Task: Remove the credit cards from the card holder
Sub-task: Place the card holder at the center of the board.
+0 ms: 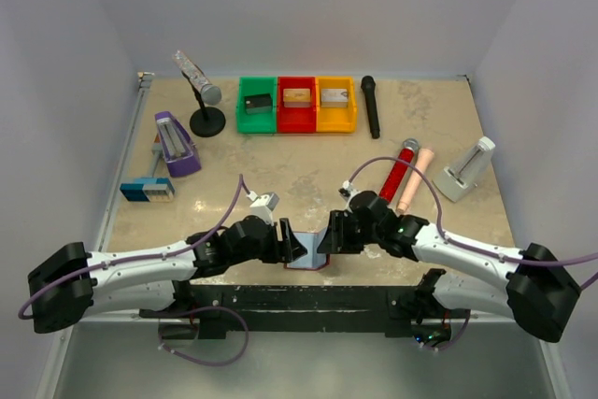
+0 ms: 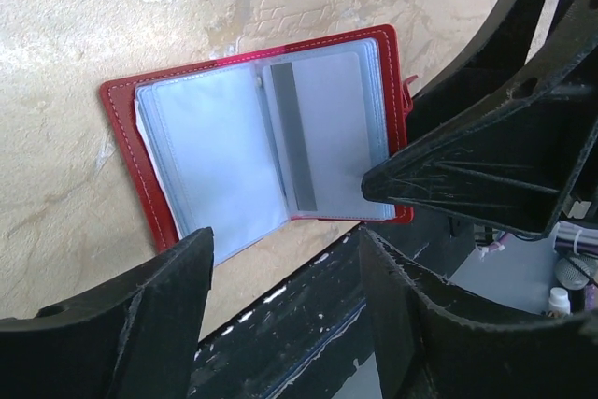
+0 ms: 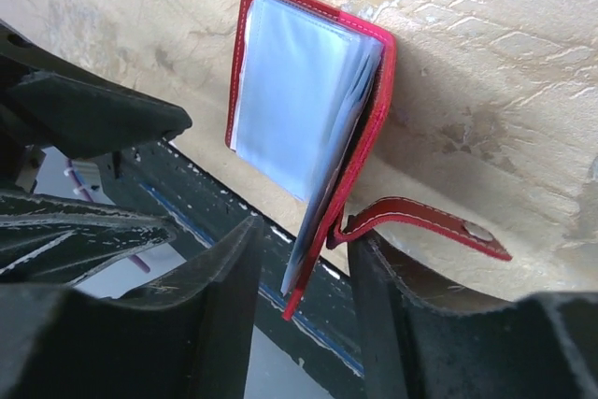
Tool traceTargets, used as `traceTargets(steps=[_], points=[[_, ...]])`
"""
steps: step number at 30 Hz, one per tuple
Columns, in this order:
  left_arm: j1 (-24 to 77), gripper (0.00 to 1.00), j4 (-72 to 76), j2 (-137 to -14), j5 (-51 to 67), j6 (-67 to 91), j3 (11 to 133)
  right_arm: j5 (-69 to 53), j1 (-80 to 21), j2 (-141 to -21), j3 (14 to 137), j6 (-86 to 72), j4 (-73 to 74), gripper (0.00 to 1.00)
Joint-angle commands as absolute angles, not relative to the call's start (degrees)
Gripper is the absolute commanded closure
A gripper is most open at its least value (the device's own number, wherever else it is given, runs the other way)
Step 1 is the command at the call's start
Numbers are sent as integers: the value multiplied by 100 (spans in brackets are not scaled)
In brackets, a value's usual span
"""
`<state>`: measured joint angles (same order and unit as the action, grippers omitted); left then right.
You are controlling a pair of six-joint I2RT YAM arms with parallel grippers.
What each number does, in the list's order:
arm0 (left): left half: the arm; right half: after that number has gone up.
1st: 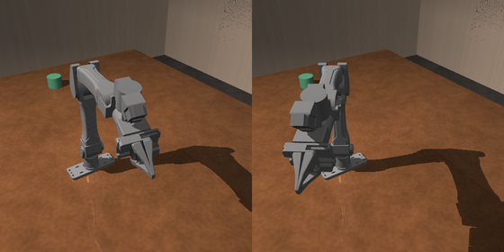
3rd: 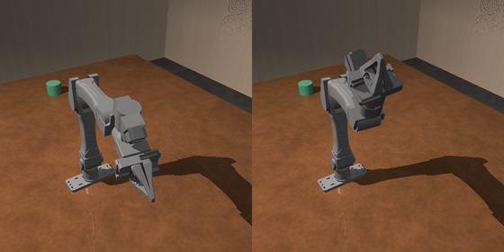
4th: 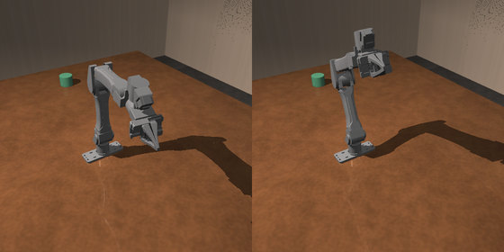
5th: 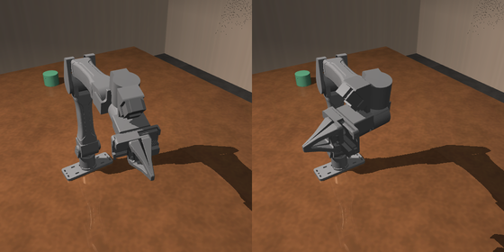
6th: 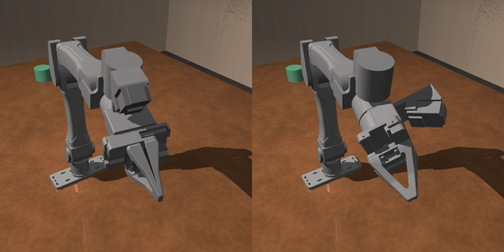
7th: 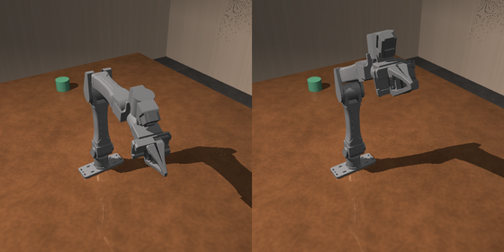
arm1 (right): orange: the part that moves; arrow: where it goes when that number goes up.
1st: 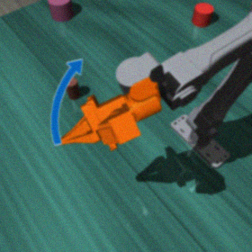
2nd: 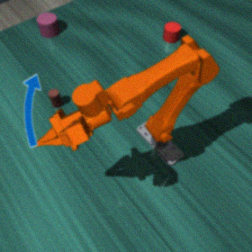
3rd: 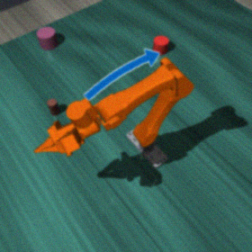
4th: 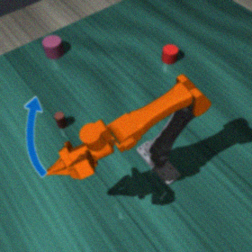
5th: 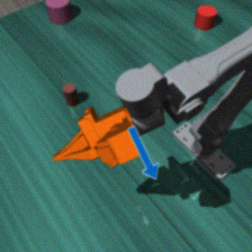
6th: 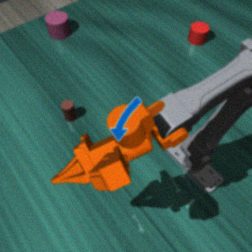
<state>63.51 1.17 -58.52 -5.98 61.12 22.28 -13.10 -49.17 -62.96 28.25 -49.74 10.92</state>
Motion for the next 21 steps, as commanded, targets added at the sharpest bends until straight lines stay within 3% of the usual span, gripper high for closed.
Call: traceTargets(steps=[1, 14, 21], points=[[6346, 33, 238, -5897, -720, 6187, 2417, -1389, -4904, -6082, 2690, -5159, 616, 53], [6346, 34, 184, -5827, -782, 6249, 2338, -967, -4896, -5563, 2443, -5370, 791, 61], [6346, 34, 211, -5783, -782, 6258, 2303, -791, -4887, -5405, 2373, -5484, 843, 76]])
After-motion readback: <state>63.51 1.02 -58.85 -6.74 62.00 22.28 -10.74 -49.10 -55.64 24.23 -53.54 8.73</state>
